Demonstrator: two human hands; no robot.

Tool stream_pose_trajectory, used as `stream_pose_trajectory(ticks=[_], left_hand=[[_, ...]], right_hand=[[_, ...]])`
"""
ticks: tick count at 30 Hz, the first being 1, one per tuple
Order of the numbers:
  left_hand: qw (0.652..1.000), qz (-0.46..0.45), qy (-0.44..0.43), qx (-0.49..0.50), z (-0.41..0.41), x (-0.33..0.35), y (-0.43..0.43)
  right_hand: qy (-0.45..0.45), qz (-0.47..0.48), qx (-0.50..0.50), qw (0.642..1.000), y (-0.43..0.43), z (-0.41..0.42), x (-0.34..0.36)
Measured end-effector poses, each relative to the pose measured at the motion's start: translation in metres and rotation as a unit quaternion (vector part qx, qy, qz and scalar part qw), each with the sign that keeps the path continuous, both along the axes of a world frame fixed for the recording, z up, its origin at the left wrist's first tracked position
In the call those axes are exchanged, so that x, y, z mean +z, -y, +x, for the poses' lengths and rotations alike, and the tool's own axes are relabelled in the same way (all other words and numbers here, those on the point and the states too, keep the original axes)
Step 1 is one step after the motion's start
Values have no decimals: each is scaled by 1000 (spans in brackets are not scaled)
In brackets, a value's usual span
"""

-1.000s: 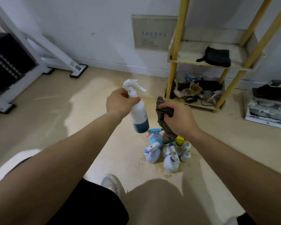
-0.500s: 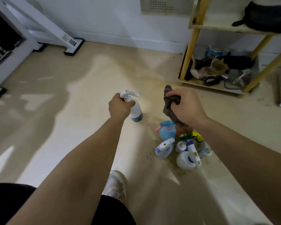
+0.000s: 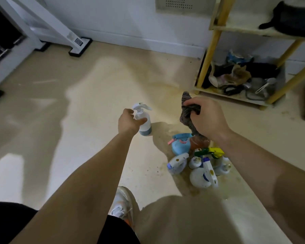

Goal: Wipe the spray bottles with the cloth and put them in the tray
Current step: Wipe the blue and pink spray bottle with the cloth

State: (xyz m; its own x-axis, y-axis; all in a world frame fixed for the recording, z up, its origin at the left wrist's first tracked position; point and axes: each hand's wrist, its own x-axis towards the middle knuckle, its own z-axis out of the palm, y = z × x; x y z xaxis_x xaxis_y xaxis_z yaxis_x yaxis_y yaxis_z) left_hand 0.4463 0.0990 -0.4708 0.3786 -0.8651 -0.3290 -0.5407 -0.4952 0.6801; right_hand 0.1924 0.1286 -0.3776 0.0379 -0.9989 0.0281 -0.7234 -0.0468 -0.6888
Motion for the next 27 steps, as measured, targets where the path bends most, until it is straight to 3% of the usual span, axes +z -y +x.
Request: stream_pose_trajectory(ticks=[6,11,15,20,27], left_hand=[[991,115,35,-63,-19,22,-39],[973,56,51,-220,-67,42,-63],[956,28,94,-277,-92,39,-63],[940,11,158,-302,-108,21,-57],[939,-18,174,-296,-119,11,-50]], right_hand=[[-14,-20,-2,1000,-28,-21,46],[-55,-20,-19,998,-56,-48,68],[-71,-25,-40,996,-70,-74,66],[-83,9,-64,994,-74,-99,48],[-74,18,-78,994,-77,-121,30]])
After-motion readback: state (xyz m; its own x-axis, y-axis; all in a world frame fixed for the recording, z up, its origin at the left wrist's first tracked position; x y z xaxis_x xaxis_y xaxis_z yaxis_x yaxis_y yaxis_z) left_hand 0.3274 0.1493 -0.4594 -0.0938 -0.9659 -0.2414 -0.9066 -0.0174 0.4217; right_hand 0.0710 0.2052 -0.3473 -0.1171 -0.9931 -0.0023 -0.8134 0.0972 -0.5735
